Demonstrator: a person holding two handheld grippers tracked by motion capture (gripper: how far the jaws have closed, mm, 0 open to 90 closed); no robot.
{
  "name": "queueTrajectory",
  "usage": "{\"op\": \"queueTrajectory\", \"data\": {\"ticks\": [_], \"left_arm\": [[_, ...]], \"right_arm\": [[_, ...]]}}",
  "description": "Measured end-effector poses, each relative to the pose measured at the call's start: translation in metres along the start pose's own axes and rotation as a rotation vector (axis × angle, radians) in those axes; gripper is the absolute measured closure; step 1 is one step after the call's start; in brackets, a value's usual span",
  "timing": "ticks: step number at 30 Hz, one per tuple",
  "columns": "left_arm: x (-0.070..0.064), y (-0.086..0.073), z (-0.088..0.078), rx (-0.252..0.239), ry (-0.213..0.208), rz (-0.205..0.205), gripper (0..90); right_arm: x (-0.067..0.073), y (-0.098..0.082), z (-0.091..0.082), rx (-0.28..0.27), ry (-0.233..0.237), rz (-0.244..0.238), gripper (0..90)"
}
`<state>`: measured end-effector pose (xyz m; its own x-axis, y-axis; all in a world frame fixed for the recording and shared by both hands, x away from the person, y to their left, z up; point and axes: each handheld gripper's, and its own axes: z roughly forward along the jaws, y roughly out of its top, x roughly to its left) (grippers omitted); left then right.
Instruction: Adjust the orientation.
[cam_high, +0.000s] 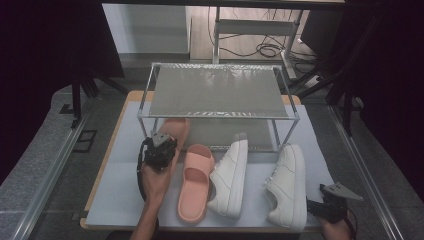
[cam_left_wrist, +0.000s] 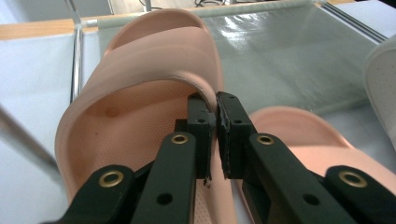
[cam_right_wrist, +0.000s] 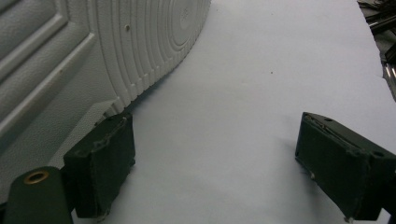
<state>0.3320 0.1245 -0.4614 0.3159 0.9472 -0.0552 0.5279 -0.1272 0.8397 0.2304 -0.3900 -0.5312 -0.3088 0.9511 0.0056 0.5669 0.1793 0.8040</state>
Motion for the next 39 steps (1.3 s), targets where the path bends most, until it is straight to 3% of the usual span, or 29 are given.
{"op": "queueTrajectory", "data": {"ticks": [15,18,23,33,39], "left_arm": [[-0.007,0.004,0.039,0.021,0.112,0.006,83.3],[-0.007,0.003,0.042,0.035,0.102,0.005,80.2],[-0.005,0.004,0.035,0.038,0.072,0.007,73.5],[0.005,-0.004,0.002,0.046,-0.023,0.008,69.1],[0.014,-0.016,-0.019,0.067,-0.056,0.031,66.3]], "right_arm": [[0.000,0.000,0.000,0.000,0.002,-0.003,12.1],[-0.001,0.000,0.000,-0.001,0.003,-0.003,12.2],[-0.001,0.000,0.000,-0.001,0.003,-0.004,12.2],[0.000,0.000,0.000,-0.001,0.003,-0.003,12.1],[0.000,0.000,0.000,-0.003,0.002,-0.002,12.1]]}}
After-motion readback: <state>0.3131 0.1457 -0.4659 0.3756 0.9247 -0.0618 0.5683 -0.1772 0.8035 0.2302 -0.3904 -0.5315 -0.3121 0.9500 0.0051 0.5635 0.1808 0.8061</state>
